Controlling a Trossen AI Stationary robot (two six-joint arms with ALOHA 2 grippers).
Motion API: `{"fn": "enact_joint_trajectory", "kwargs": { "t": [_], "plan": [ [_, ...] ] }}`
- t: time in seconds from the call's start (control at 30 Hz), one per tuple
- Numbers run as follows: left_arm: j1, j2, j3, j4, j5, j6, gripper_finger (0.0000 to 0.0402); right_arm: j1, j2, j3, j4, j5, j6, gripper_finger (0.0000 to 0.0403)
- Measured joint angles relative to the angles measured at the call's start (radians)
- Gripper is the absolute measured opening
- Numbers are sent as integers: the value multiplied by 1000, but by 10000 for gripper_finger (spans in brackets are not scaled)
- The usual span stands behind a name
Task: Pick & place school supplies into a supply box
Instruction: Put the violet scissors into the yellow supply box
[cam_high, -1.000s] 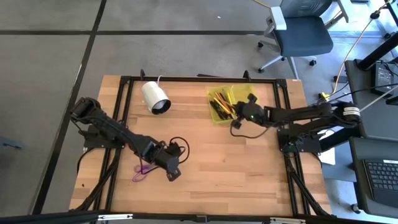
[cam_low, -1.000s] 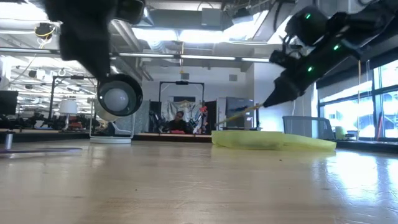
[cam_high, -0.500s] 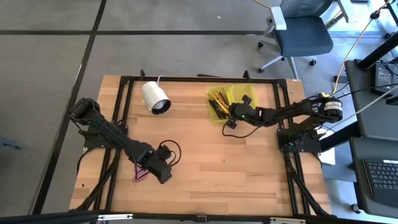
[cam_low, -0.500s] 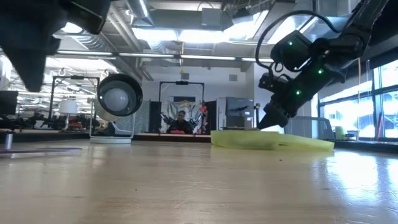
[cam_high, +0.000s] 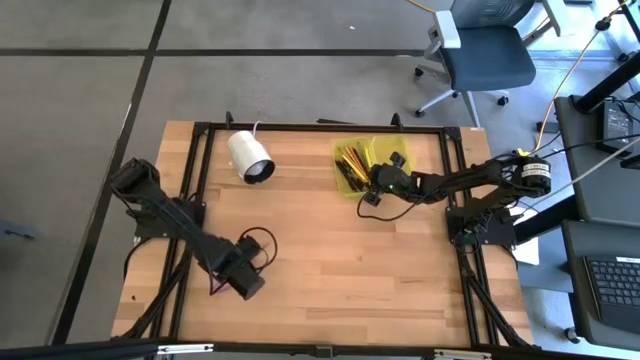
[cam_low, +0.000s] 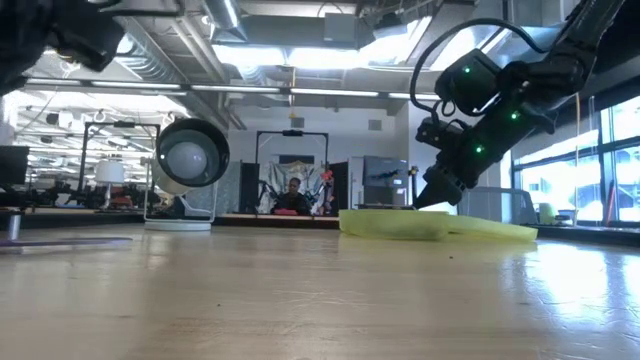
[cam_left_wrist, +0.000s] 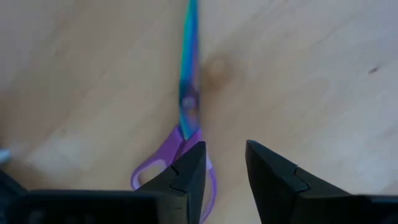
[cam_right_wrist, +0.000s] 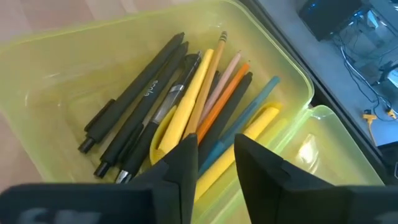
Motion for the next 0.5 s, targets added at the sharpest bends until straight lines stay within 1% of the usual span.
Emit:
{"fn": "enact_joint_trajectory", "kwargs": {
  "t": [0.2,0.3,0.37,0.5],
  "plan": [
    [-40,0,-57,67,20,-99,115,0,0,0,0,-4,2,112],
    [-54,0,-86,80,62,-138,118,0,0,0,0,-5,3,112],
    [-65,0,-101,80,84,-146,118,0,0,0,0,-6,14,112],
    [-82,0,-127,84,87,-169,116,0,0,0,-3,-8,28,112]
  ]
}}
